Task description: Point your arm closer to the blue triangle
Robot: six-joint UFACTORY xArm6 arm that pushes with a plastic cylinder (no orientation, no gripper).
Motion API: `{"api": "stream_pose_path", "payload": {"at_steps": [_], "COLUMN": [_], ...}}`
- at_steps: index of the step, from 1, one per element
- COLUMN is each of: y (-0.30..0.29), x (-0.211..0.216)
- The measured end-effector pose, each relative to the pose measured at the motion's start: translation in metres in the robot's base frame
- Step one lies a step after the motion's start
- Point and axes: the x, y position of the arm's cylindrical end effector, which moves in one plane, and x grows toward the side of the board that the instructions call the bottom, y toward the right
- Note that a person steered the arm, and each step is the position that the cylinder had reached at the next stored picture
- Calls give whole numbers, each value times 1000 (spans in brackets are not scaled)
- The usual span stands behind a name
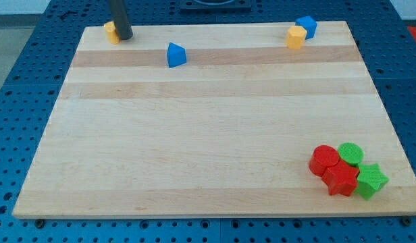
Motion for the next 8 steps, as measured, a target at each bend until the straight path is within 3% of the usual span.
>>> {"api": "stream_pose_path", "payload": {"at_steps": [3, 4, 7, 8], "y": [-35, -7, 159, 172], "x": [-16, -15, 18, 56]}}
